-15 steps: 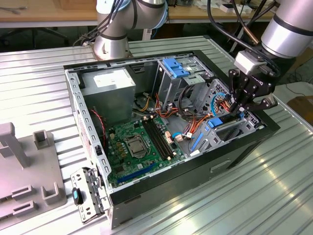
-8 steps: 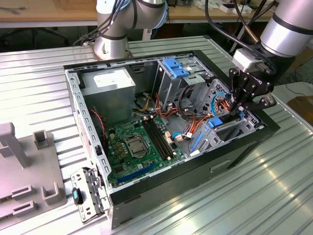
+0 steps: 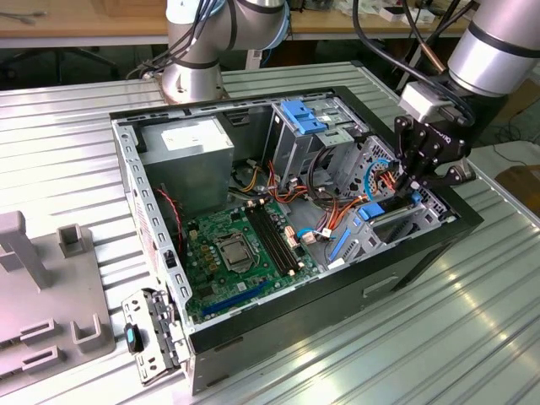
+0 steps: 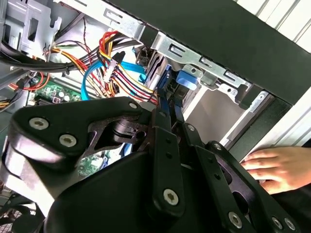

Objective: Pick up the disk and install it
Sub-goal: 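Insert the first disk wire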

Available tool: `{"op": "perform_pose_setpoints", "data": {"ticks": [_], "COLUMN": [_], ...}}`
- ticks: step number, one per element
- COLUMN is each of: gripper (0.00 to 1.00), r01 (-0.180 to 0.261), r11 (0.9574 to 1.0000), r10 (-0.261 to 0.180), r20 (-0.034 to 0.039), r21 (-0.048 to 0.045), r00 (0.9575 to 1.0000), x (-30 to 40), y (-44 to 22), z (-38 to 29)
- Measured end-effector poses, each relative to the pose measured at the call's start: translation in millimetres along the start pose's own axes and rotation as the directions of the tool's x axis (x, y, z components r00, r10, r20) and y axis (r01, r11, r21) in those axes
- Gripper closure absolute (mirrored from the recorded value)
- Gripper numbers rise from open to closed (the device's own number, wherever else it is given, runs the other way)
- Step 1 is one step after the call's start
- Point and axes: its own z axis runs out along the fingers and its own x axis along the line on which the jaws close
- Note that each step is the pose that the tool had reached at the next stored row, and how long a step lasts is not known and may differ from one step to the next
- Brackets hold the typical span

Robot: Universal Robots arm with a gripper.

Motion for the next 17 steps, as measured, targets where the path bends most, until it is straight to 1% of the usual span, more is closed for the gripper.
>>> {"op": "perform_pose_setpoints", "data": {"ticks": [2,6,8,11,17], "gripper": [0.83,0.83,0.83,0.83,0.83], "r01": [0.0,0.0,0.0,0.0,0.005], "r11": [1.0,1.0,1.0,1.0,1.0], "r10": [0.0,0.0,0.0,0.0,-0.005], "r20": [0.0002,0.0004,0.0004,0.0004,0.0005], "r21": [0.0046,0.0047,0.0047,0.0046,0.0048], "r00": [1.0,1.0,1.0,1.0,1.0], "x": [0.0,0.6,2.9,3.0,2.8], "y": [0.1,0.8,1.3,3.0,3.6], "z": [-0.1,0.3,0.6,0.6,0.8]}}
